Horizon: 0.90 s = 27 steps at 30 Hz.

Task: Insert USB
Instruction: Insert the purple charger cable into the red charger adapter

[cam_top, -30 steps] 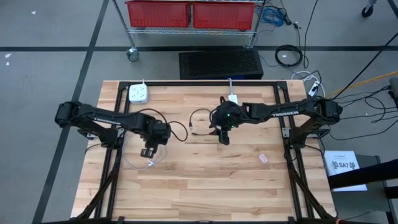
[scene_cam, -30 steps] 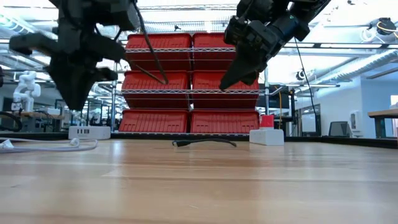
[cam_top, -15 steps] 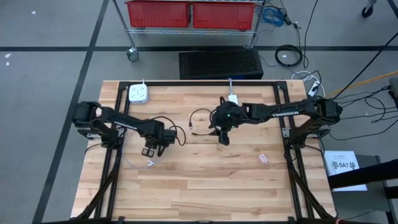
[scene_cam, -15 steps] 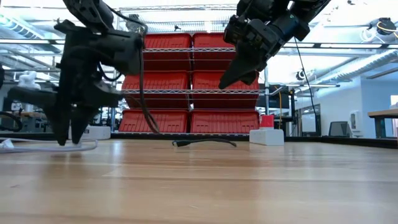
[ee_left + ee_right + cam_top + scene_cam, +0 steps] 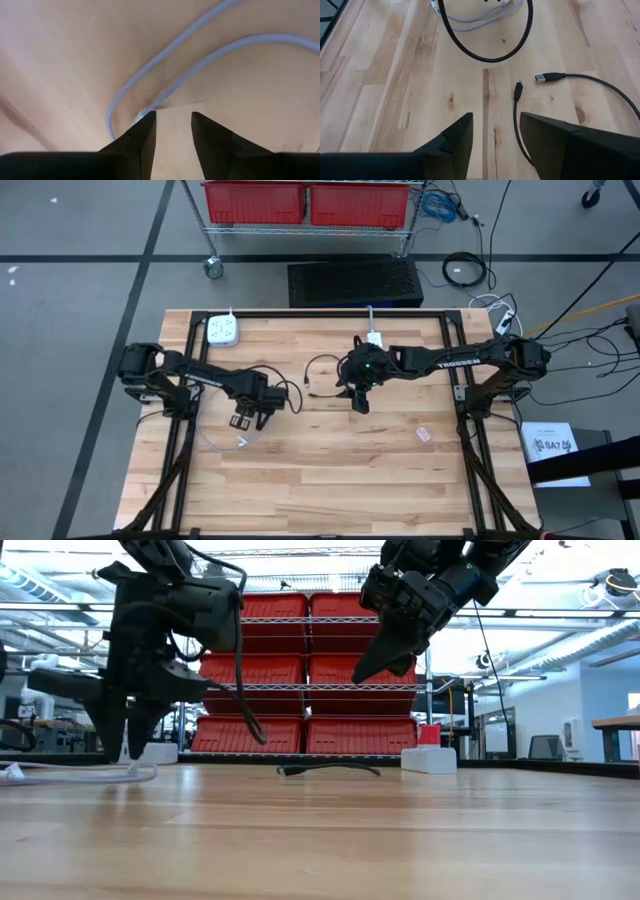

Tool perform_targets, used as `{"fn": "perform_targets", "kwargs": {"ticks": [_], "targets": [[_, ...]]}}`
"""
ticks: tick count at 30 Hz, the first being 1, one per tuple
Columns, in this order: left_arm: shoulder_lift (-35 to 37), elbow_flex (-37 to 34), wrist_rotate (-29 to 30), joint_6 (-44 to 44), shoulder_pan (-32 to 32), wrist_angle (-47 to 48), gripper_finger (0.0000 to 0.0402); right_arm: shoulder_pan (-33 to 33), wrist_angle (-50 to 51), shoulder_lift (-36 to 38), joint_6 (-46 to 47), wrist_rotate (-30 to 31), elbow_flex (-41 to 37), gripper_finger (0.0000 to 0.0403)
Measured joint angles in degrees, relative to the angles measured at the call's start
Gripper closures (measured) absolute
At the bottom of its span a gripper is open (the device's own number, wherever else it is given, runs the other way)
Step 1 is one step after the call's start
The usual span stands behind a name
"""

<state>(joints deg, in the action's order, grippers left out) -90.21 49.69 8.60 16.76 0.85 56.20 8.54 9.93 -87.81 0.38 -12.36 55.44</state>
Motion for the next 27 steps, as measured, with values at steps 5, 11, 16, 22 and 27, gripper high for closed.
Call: {"fn": "perform_targets", "kwargs": {"ticks": [5,11,16,22,27], "targets": [[-0.28,-0.55,0.02,2.25,-1.95,-2.67,0.0272,0.0,0.13,0.0,-0.22,0.0,0.0,0.0248],[-2.66,-0.57,-1.49,3.11,-4.15,-4.99,0.0272,0.0,0.23,0.0,-0.58,-0.65,0.0,0.0248],[-4.78,-0.35,-3.5,3.18,-3.86,-4.91,0.028,-0.02,0.24,0.0,-0.72,-1.51,0.0,0.0248],[-5.34,-0.42,-4.49,3.08,-2.83,-4.97,0.0354,-0.02,0.24,0.0,-0.85,-1.51,0.0,0.0248],[-4.05,-0.25,-4.9,1.53,-2.63,-4.84,0.039,-0.02,1.02,0.0,-1.48,-2.69,0.0,0.0248]]}}
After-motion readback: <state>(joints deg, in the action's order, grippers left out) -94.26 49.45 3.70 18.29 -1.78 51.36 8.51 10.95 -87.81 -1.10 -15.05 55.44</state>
